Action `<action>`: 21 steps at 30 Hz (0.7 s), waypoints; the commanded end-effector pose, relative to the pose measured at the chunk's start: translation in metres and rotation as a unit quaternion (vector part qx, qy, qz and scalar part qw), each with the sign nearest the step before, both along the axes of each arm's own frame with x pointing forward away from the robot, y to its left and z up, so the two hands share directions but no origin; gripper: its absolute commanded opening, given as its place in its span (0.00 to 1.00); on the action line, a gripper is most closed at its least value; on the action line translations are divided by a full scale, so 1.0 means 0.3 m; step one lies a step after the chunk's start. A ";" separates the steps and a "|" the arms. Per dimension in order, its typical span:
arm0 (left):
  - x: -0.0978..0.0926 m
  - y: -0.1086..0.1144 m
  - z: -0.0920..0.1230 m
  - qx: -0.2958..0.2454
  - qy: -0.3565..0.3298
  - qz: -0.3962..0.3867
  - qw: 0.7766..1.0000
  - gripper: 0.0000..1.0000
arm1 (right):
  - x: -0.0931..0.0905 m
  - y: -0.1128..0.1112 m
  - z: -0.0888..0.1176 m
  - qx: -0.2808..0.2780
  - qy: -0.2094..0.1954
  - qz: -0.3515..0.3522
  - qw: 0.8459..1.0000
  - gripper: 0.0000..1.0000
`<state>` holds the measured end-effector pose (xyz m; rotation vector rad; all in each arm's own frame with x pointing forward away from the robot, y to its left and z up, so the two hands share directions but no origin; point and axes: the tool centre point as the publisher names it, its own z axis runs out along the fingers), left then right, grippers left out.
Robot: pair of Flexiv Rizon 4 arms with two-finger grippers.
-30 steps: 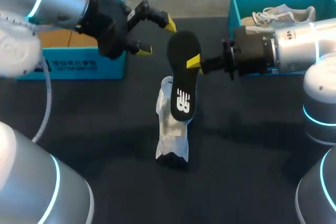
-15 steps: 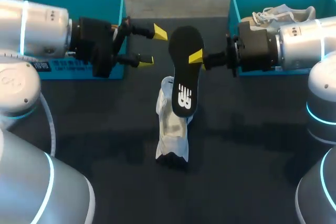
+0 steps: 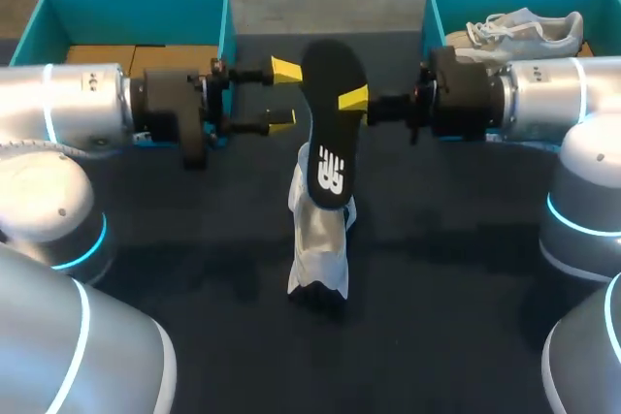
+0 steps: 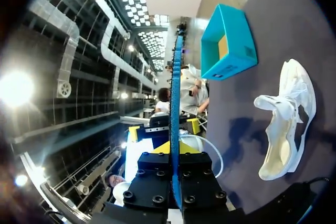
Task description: Take the shoe out of the shoebox, open the shoe tongue, remove and reinsert the insole, then place the shoe into the shoebox
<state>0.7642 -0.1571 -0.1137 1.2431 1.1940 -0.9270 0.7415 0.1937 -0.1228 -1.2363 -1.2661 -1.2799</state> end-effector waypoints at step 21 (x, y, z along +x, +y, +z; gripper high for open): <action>0.010 -0.083 -0.011 -0.075 0.018 -0.007 0.997 0.67 | -0.048 0.061 -0.006 -0.017 -0.004 0.015 1.000 0.00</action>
